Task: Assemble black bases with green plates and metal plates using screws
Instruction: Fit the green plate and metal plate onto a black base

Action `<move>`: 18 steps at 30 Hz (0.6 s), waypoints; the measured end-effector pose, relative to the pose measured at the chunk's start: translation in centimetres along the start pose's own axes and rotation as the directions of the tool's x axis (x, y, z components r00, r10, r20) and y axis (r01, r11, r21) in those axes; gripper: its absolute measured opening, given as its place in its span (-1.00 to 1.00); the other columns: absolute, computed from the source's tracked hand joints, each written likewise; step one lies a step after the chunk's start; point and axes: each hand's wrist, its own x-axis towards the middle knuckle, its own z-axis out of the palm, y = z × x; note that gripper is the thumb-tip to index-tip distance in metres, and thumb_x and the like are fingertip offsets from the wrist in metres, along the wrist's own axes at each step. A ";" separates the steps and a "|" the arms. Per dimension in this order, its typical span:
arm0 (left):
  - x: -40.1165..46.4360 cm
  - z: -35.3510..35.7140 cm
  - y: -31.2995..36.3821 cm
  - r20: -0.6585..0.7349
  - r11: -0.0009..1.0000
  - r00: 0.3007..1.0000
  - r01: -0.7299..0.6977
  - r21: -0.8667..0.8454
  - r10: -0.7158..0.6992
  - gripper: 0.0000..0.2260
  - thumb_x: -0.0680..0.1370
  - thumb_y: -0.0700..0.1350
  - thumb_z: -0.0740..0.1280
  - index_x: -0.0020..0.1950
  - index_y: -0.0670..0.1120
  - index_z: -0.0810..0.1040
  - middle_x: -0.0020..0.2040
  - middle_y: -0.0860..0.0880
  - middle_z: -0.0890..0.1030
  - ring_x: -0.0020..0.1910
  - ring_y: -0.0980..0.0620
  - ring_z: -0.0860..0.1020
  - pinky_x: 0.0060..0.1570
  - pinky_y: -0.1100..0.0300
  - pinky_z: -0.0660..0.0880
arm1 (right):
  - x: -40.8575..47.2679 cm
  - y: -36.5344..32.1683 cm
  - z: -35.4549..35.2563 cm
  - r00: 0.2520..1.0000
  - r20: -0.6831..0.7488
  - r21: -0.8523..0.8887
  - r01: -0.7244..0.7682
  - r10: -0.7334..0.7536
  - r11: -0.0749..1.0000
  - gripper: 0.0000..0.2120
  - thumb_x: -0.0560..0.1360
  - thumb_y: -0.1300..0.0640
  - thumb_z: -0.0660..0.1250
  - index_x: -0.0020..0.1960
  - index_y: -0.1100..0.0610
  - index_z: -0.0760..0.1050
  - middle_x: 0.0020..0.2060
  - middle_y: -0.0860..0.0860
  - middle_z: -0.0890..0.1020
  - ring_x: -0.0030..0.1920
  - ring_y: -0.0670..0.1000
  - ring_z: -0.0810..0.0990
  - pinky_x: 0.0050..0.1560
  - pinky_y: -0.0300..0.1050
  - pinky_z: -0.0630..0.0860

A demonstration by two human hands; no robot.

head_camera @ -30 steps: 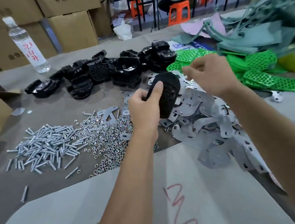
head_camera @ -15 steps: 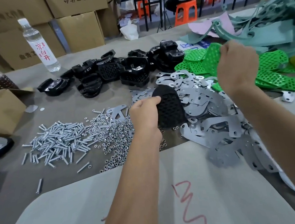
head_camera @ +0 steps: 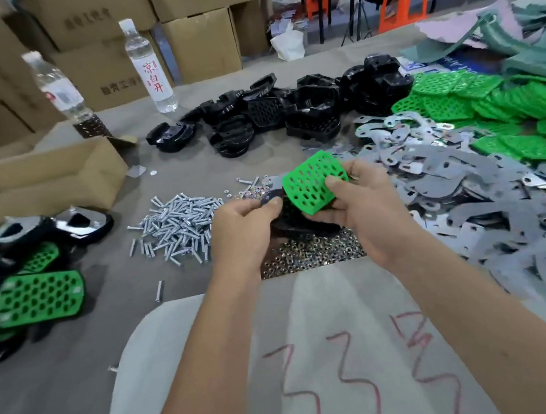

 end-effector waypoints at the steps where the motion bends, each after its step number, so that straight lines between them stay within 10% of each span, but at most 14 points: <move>1: 0.3 -0.7 -0.5 0.024 0.999 0.999 0.031 -0.030 -0.030 -0.85 0.47 -0.17 0.52 -0.28 -0.16 0.67 -0.21 -0.21 0.71 -0.20 -0.23 0.69 -0.23 -0.04 0.69 | 0.0 0.3 0.1 1.000 0.001 -0.013 0.025 -0.025 1.000 -0.86 0.71 0.29 0.20 0.10 0.16 0.52 0.15 0.20 0.68 0.07 0.12 0.75 -0.12 -0.04 0.70; 8: 0.3 -1.1 -0.7 0.165 0.960 0.980 0.145 -0.238 -0.108 -0.91 0.56 -0.33 0.42 -0.15 -0.28 0.63 -0.28 -0.13 0.70 -0.34 -0.05 0.69 -0.44 0.18 0.60 | -0.1 1.2 0.0 0.991 -0.030 -0.039 0.128 -0.129 0.991 -0.86 0.71 0.28 0.20 0.10 0.13 0.52 -0.02 0.01 0.75 0.05 0.02 0.75 -0.12 -0.13 0.68; 18: 0.3 -0.3 -0.7 0.120 0.941 0.991 0.091 -0.327 -0.055 -0.87 0.54 -0.38 0.39 -0.10 -0.19 0.51 -0.18 -0.16 0.70 -0.20 -0.11 0.73 -0.23 0.05 0.67 | -0.7 -0.1 -0.1 0.978 -0.095 -0.029 0.184 -0.186 0.983 -0.93 0.62 0.30 0.37 -0.02 0.18 0.53 -0.06 0.16 0.74 0.00 0.17 0.76 -0.12 -0.05 0.70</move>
